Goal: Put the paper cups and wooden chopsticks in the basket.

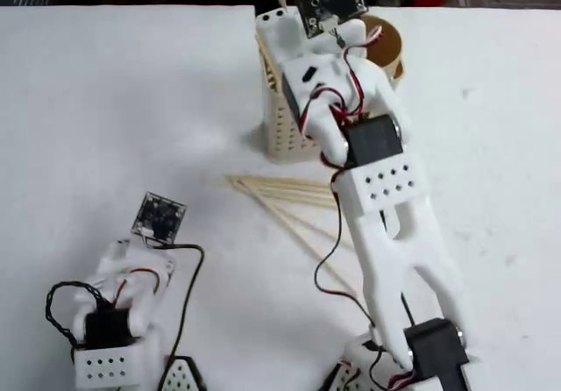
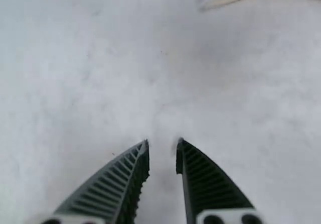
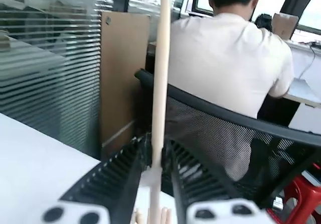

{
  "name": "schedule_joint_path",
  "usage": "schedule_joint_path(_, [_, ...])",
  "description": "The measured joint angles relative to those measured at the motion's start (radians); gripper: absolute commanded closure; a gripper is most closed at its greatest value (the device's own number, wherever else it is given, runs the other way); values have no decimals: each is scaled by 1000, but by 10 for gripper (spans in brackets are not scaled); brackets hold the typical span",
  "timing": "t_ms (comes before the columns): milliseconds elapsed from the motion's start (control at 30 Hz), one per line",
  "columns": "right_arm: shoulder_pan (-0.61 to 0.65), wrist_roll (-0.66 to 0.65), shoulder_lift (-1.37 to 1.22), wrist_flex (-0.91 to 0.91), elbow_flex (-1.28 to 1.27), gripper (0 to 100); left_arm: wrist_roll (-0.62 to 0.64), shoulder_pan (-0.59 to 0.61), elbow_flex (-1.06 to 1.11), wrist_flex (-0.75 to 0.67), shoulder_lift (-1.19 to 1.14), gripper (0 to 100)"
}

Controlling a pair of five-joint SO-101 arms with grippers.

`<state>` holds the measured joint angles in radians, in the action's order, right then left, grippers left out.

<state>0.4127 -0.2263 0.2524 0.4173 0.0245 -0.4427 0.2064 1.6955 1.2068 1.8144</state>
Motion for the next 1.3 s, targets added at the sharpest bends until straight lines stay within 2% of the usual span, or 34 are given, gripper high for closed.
schedule_joint_path(133, [-11, 0, -2, 0, -6, 854, 0, 0, 0, 0, 0, 894])
schedule_joint_path(300, [-6, 0, 48, 38, -94, 976, 0, 0, 0, 0, 0, 894])
schedule_joint_path(467, [6, -8, 206, 327, -275, 954, 0, 0, 0, 0, 0, 893])
schedule_joint_path(567, [71, -17, 308, 525, -393, 950, 0, 0, 0, 0, 0, 893])
schedule_joint_path(733, [196, -97, 334, 657, -456, 949, 0, 0, 0, 0, 0, 894])
schedule_joint_path(833, [204, -103, 258, 680, -456, 945, 0, 0, 0, 0, 0, 894])
schedule_joint_path(1033, [207, -135, -52, 678, -457, 835, 0, 0, 0, 0, 0, 894])
schedule_joint_path(1300, [183, -192, -405, 537, -457, 853, 0, 0, 0, 0, 0, 894])
